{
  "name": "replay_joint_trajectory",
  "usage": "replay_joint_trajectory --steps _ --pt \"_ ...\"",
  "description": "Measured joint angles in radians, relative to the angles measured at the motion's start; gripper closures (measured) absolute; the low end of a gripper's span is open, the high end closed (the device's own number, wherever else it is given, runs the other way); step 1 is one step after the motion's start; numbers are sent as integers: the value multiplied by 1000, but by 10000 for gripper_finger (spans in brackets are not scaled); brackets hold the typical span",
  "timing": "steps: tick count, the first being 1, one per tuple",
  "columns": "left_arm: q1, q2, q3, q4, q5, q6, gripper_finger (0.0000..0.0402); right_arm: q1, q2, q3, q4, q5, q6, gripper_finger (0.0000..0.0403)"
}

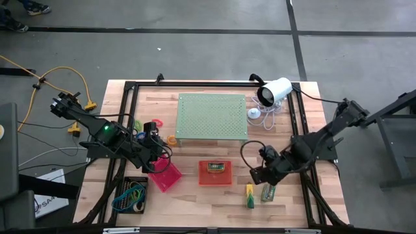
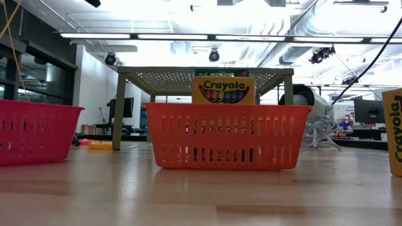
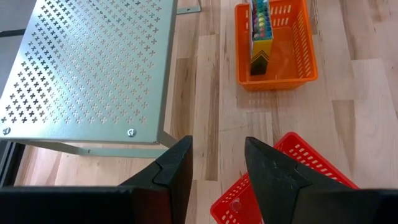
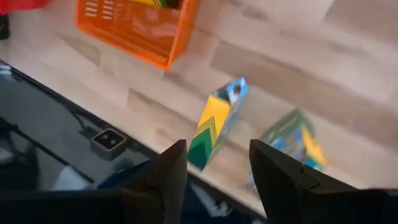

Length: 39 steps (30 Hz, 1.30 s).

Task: Pick & Place Office Desk Supplies
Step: Put the right crayon box into the orange bin

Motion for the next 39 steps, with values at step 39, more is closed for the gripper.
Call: replay_joint_trajectory --steps 39 --pt "0 0 0 0 0 0 263 211 92 12 -100 -68 719 241"
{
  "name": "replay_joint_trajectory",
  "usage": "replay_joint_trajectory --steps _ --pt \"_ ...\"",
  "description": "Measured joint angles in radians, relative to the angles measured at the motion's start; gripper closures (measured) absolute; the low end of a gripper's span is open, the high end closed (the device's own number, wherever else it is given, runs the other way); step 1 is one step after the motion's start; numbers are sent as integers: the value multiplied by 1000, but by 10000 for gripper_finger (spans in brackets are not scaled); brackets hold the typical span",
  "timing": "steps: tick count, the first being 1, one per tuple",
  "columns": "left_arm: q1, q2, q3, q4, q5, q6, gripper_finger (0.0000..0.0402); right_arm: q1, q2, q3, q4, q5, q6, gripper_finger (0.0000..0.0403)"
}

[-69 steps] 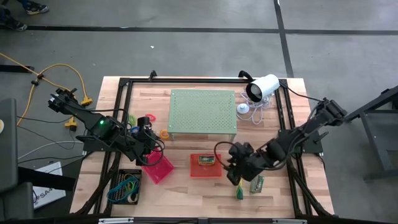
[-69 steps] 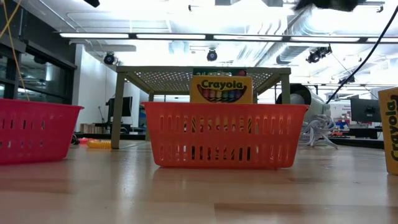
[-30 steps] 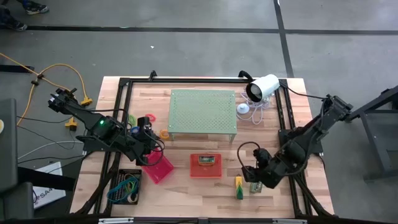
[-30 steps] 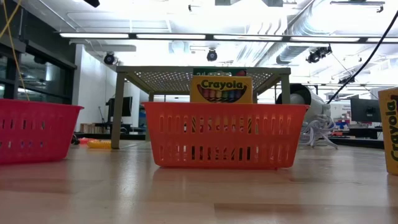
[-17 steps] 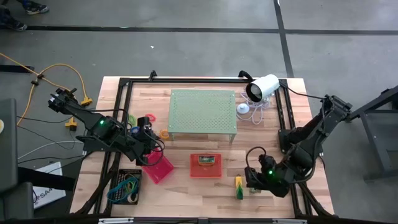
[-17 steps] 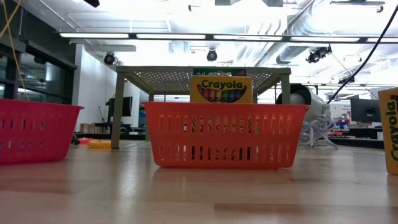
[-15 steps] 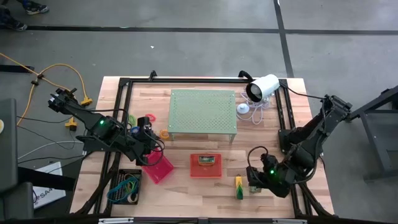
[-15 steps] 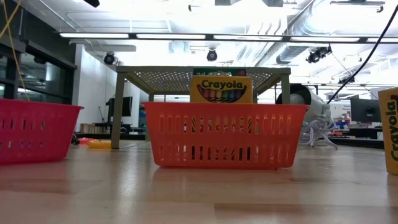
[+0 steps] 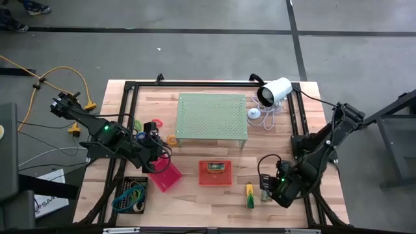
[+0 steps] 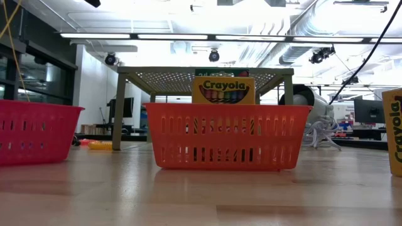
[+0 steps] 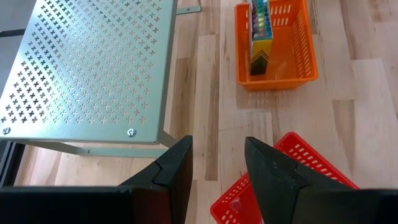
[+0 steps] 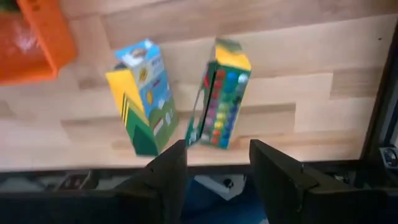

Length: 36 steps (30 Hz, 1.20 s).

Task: Pick & Place Office Desk Supplies
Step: Put the right crayon box into the orange bin

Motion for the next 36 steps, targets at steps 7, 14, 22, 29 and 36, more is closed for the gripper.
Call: replay_joint_trajectory --steps 7,14,22,29,36 --pt "0 0 0 0 0 0 263 -11 55 0 2 0 37 241" --pt "0 0 0 0 0 0 263 -28 67 0 39 77 44 241" --pt "0 0 0 0 0 0 263 -17 67 0 39 128 40 241" --pt "0 0 0 0 0 0 263 12 66 0 29 118 85 241" --pt "0 0 0 0 0 0 263 17 66 0 25 118 78 240"
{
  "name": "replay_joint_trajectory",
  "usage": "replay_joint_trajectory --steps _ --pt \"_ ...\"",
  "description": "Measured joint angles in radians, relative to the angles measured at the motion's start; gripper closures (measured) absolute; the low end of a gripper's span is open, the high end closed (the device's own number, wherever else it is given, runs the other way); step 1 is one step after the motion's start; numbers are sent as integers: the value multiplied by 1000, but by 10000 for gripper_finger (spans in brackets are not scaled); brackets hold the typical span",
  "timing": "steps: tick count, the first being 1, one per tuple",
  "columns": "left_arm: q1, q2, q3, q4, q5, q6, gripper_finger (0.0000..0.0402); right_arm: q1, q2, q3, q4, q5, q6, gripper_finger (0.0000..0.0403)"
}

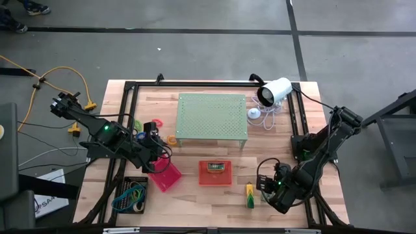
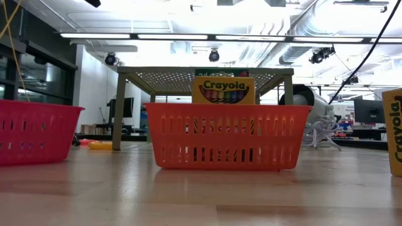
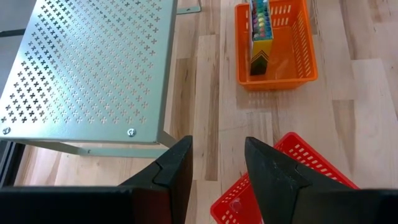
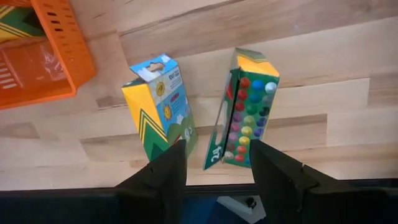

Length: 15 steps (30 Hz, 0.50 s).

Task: Pick & Place Office Desk Supplies
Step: Put the right crayon box into the orange bin

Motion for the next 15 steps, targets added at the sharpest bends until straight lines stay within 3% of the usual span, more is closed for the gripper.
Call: replay_joint_trajectory --steps 15 --pt "0 0 0 0 0 0 263 0 -1 0 -33 19 -53 228"
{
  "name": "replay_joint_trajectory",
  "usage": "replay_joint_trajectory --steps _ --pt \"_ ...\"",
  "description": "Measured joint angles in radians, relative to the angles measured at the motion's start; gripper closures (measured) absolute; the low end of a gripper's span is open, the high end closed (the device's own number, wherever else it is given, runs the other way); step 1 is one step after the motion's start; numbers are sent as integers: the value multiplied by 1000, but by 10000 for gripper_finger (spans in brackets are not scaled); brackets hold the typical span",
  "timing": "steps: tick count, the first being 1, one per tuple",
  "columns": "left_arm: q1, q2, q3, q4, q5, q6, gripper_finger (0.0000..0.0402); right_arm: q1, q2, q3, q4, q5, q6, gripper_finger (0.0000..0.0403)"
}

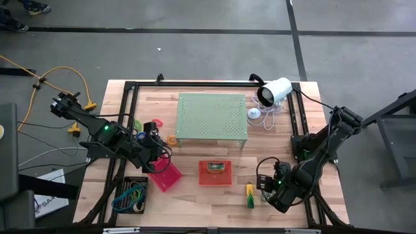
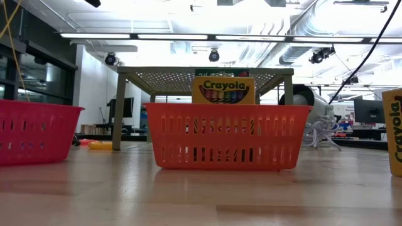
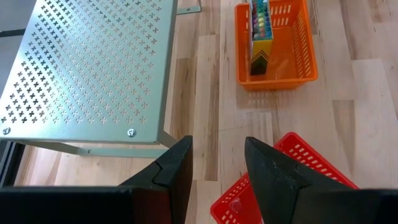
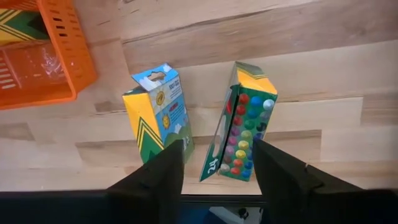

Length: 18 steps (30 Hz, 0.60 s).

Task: Pick & Place Office Desk Supplies
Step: Put the right crayon box into the orange bin

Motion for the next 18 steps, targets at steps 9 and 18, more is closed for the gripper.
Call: replay_joint_trajectory --steps 9,18 --pt "0 0 0 0 0 0 263 0 0 0 -3 -1 -3 157" --pt "0 0 0 0 0 0 263 -2 11 0 -10 -122 11 143"
